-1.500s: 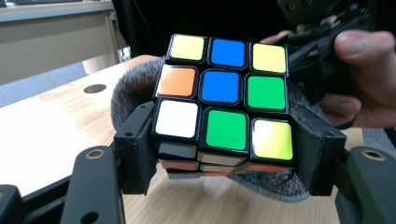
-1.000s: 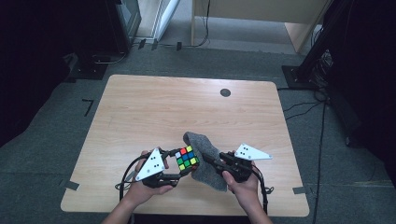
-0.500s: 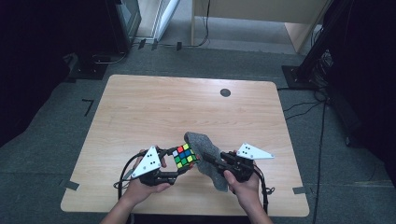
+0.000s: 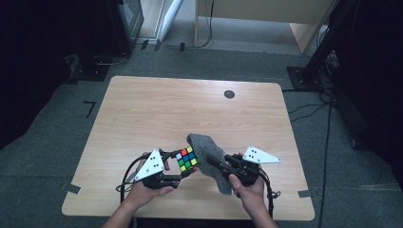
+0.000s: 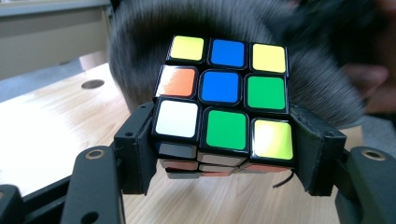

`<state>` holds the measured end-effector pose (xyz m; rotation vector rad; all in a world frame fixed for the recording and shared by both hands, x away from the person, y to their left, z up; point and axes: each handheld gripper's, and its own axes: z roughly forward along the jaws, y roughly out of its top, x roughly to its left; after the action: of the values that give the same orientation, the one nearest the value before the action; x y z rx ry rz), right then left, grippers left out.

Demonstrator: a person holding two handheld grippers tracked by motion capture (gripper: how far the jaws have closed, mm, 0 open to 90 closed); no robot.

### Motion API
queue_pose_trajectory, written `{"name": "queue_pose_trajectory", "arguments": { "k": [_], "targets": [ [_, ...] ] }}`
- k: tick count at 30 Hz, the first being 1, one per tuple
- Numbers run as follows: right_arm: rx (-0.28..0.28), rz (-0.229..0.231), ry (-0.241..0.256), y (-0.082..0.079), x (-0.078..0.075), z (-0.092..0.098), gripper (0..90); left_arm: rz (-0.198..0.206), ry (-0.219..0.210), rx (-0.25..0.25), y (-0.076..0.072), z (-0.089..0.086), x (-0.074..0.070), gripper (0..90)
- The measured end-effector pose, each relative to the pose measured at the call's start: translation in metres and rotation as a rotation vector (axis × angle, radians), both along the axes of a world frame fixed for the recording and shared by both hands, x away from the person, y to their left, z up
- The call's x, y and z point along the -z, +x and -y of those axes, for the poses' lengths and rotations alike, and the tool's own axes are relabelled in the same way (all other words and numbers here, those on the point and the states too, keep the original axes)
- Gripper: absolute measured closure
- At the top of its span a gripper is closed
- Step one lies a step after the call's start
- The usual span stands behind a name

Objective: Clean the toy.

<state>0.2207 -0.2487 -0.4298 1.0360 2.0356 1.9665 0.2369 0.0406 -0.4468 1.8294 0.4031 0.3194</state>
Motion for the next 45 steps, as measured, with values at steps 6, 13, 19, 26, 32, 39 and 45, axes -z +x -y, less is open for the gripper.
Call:
{"name": "queue_pose_trajectory", "arguments": {
  "k": [6,13,19,26,32,39,45],
  "targets": [
    [0.017,0.026,-0.077,-0.003,0.0,-0.008,69.9,0.023,-0.013,0.007,-0.004,0.001,-0.003,34.1],
    [0.039,-0.012,-0.093,0.002,0.009,-0.004,69.9,0.026,0.011,-0.002,-0.003,0.003,0.0,34.1],
    [0.027,0.023,-0.091,-0.003,0.002,-0.009,70.0,0.023,-0.018,0.004,-0.004,0.001,-0.003,34.1],
    [0.072,-0.006,-0.135,0.002,0.009,-0.007,70.4,0.013,-0.008,-0.001,-0.001,0.001,0.0,34.1],
    [0.054,0.067,-0.146,-0.008,-0.002,-0.015,70.7,0.021,0.002,-0.003,-0.003,0.003,0.0,34.1],
    [0.087,0.015,-0.136,-0.002,0.005,-0.011,70.8,-0.004,-0.042,0.007,0.001,-0.003,-0.001,34.1],
    [0.061,0.063,-0.14,-0.009,-0.005,-0.019,70.7,0.013,-0.009,-0.013,-0.001,0.001,0.001,34.1]
  ]
}}
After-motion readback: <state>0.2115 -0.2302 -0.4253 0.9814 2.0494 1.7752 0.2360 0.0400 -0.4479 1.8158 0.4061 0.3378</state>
